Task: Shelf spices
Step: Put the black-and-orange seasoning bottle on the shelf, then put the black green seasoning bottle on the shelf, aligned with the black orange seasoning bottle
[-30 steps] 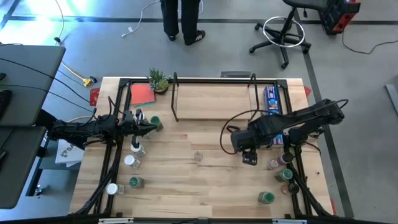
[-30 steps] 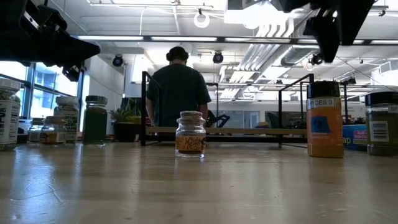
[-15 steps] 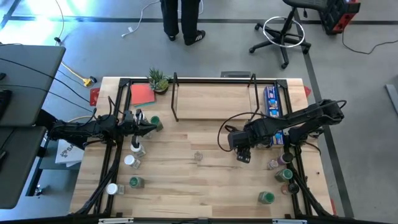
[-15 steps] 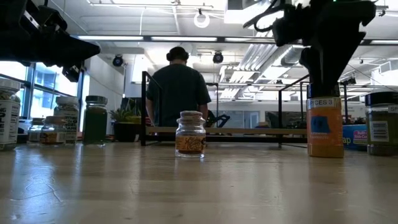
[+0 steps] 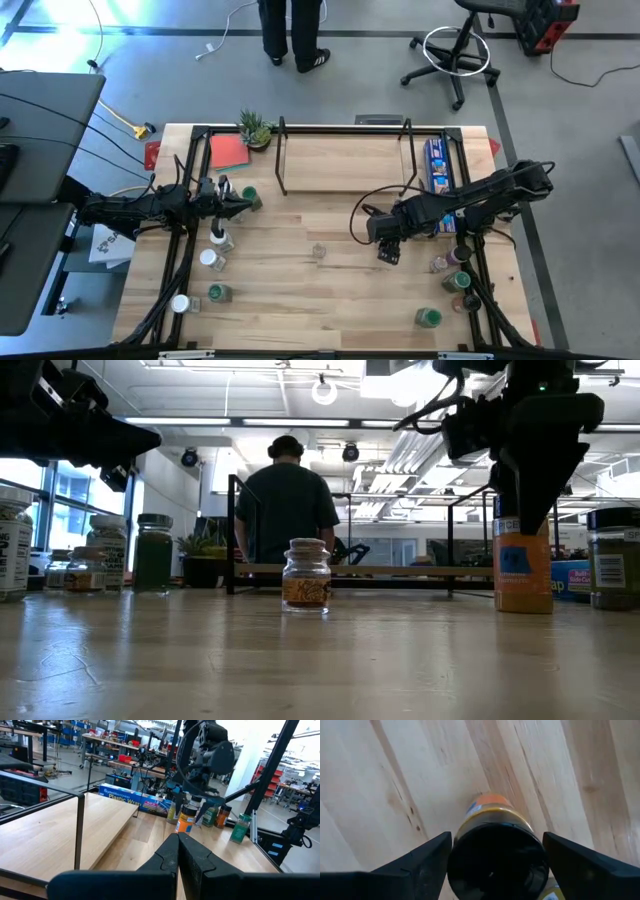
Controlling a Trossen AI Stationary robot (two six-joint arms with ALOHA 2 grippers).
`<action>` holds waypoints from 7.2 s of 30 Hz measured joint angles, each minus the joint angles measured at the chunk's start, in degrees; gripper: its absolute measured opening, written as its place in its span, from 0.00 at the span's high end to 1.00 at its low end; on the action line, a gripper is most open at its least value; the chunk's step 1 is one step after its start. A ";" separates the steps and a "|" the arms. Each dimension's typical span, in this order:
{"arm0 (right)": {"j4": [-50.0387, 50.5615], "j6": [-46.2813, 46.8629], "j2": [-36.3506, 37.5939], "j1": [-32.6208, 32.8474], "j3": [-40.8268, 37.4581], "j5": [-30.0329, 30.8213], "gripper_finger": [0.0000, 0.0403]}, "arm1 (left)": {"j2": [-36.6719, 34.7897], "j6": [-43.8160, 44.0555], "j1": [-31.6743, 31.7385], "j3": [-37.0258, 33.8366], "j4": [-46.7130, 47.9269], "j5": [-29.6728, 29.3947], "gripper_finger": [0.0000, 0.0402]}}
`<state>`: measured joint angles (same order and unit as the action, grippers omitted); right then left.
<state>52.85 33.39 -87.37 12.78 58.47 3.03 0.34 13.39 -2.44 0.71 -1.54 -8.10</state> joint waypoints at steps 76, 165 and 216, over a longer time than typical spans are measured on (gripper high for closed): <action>17.71 -41.34 -25.56 -54.84 41.08 -0.25 0.36 | 0.02 7.52 0.04 0.00 -1.36 -4.33 1.00; 23.88 20.61 22.10 -8.28 -6.95 -2.91 0.24 | 0.02 13.58 0.04 -0.02 -0.85 -4.50 1.00; 29.55 -14.06 -9.28 -29.76 43.86 5.53 0.53 | 0.00 16.63 0.04 0.00 -1.29 -4.50 1.00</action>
<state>82.40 19.32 -96.65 -16.98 102.34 8.55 0.34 30.02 -2.39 0.71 -2.83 -12.60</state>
